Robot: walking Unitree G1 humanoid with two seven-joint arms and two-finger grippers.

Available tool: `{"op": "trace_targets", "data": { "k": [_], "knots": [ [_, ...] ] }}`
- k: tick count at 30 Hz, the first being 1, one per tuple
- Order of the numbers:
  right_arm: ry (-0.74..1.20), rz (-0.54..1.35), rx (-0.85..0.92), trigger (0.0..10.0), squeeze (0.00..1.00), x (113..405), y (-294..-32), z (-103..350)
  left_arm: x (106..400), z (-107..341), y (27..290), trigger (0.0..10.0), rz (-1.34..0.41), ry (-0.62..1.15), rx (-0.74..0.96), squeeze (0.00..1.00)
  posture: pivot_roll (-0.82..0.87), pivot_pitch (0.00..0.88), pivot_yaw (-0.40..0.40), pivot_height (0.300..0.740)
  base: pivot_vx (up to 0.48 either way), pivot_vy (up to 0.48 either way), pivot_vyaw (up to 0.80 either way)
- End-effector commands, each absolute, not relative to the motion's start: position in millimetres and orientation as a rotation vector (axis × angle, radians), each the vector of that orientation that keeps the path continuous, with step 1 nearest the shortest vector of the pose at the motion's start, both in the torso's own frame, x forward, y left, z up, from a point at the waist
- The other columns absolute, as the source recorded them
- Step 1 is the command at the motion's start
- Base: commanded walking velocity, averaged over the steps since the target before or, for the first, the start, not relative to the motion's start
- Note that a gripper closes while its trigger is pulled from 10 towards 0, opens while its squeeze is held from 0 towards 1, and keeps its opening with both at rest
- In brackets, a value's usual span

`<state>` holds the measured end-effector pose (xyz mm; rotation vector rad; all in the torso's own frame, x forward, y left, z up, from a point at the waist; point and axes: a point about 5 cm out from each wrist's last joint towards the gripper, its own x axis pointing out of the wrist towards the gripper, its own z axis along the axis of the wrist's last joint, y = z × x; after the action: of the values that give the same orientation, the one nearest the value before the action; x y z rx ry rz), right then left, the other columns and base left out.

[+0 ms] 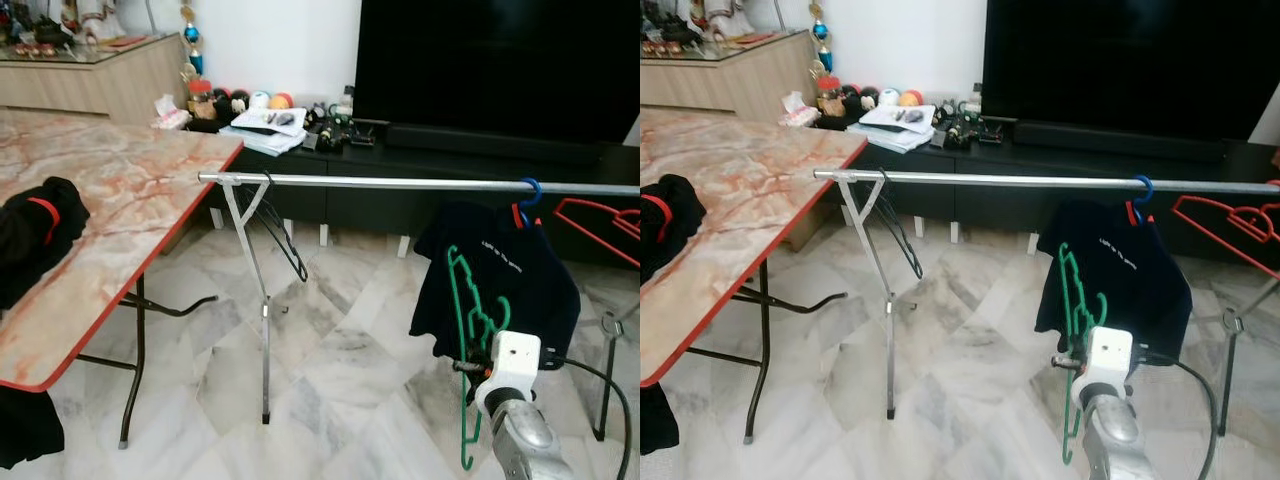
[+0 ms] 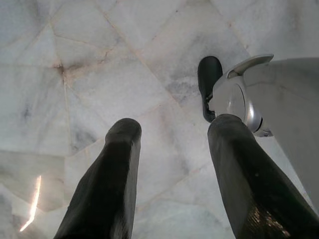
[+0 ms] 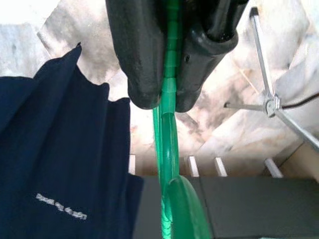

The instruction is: Hang hanger

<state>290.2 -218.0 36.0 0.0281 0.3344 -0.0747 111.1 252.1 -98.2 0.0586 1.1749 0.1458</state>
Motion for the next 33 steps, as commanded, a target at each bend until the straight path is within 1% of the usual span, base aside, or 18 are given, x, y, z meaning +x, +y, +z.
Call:
{"op": "trace_targets", "data": {
  "k": [1, 4, 5, 6, 7, 8, 12, 18, 25, 28, 33],
  "knots": [
    [0.282, -0.058, -0.006, 10.0, 0.00, 291, -219, 44, 108, -99, 251, 10.0, 0.145, 1.180, 0.060, 0.00, -0.05, 0.000, 0.023, 0.740, 0.289, 0.000, 0.00],
    [0.256, -0.081, -0.012, 10.0, 0.00, 279, -229, 34, 100, -101, 251, 10.0, 0.140, 1.202, 0.064, 0.00, -0.04, 0.000, 0.023, 0.740, 0.291, 0.000, 0.00],
    [0.256, -0.081, -0.012, 10.0, 0.00, 279, -229, 34, 100, -101, 251, 10.0, 0.140, 1.202, 0.064, 0.00, -0.04, 0.000, 0.023, 0.740, 0.296, 0.000, 0.00],
    [0.259, -0.073, -0.014, 10.0, 0.00, 271, -229, 27, 95, -102, 254, 10.0, 0.143, 1.212, 0.066, 0.00, -0.05, 0.000, 0.022, 0.740, 0.296, 0.000, 0.00],
    [0.259, -0.073, -0.014, 10.0, 0.00, 271, -229, 27, 95, -102, 254, 10.0, 0.143, 1.212, 0.066, 0.00, -0.05, 0.000, 0.022, 0.740, 0.296, 0.000, 0.00],
    [0.258, -0.067, 0.000, 10.0, 0.00, 264, -226, 23, 92, -102, 255, 10.0, 0.147, 1.219, 0.067, 0.00, -0.05, 0.000, 0.024, 0.740, 0.292, 0.000, 0.00],
    [0.249, -0.083, 0.037, 10.0, 0.00, 257, -222, 19, 90, -102, 258, 10.0, 0.148, 1.225, 0.072, 0.00, -0.07, 0.000, 0.037, 0.740, 0.296, 0.000, 0.00],
    [0.273, -0.057, 0.050, 10.0, 0.00, 249, -212, 4, 103, -99, 256, 10.0, 0.127, 1.205, 0.092, 0.00, -0.06, 0.000, 0.043, 0.740, 0.296, 0.000, 0.00],
    [0.279, -0.025, 0.048, 10.0, 0.00, 249, -199, -1, 116, -97, 252, 10.0, 0.109, 1.183, 0.106, 0.00, -0.06, 0.000, 0.057, 0.740, 0.295, 0.000, 0.00],
    [0.278, -0.040, 0.055, 10.0, 0.00, 248, -199, -2, 117, -98, 249, 10.0, 0.102, 1.184, 0.109, 0.00, -0.06, 0.000, 0.058, 0.740, 0.298, 0.000, 0.00],
    [0.294, -0.158, 0.064, 10.0, 0.00, 246, -212, -6, 117, -98, 250, 10.0, 0.097, 1.188, 0.113, 0.00, -0.06, 0.000, 0.055, 0.740, 0.295, 0.000, 0.00]
  ]
}}
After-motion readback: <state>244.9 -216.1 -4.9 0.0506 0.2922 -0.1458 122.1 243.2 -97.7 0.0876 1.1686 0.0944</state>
